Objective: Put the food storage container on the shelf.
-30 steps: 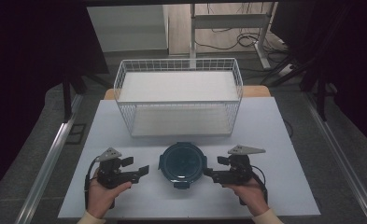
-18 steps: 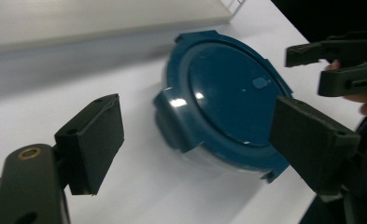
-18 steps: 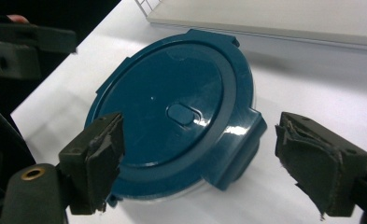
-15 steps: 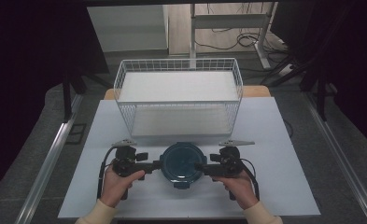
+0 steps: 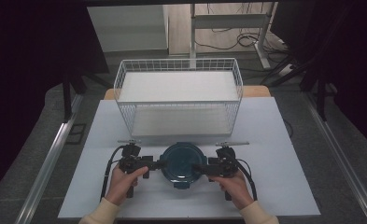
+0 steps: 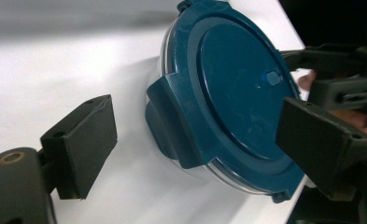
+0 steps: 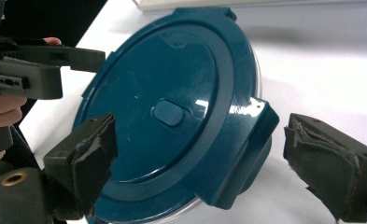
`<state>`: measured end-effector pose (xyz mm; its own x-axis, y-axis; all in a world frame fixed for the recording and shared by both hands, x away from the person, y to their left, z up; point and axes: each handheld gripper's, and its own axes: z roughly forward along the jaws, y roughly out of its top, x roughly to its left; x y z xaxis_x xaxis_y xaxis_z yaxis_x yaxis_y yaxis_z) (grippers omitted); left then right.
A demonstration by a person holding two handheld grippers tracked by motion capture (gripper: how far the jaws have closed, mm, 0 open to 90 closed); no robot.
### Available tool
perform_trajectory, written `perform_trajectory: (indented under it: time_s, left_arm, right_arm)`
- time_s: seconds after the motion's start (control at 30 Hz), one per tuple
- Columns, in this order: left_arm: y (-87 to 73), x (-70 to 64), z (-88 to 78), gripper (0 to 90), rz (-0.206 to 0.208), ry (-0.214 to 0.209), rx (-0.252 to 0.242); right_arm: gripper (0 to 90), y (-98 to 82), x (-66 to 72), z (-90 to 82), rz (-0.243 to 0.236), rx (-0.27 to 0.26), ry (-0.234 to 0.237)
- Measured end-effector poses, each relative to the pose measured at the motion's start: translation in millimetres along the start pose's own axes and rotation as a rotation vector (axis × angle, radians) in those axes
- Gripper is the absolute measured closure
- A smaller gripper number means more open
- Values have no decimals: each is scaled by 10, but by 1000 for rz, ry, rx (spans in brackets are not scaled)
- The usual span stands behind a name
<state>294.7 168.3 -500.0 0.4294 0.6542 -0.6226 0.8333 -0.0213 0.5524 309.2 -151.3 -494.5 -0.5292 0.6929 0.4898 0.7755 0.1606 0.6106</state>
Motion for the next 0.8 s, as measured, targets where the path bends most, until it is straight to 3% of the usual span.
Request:
perform_trajectory:
  time_s: [0.07,0.33,0.4,0.67,0.8]
  left_arm:
    - [-2,37,50,123,-25,-11,5]
    - [-22,41,208,128,-41,-43,50]
    - [-24,39,254,129,-53,-56,54]
    - [-42,50,318,178,-78,-89,88]
    - [-51,32,336,191,-94,-94,88]
  right_arm:
    - [87,-7,-8,20,14,7,4]
    - [102,-29,-28,64,52,5,24]
    - [105,-41,-43,88,80,15,33]
    - [149,-74,-77,164,157,45,96]
    - [196,-69,-77,141,173,43,90]
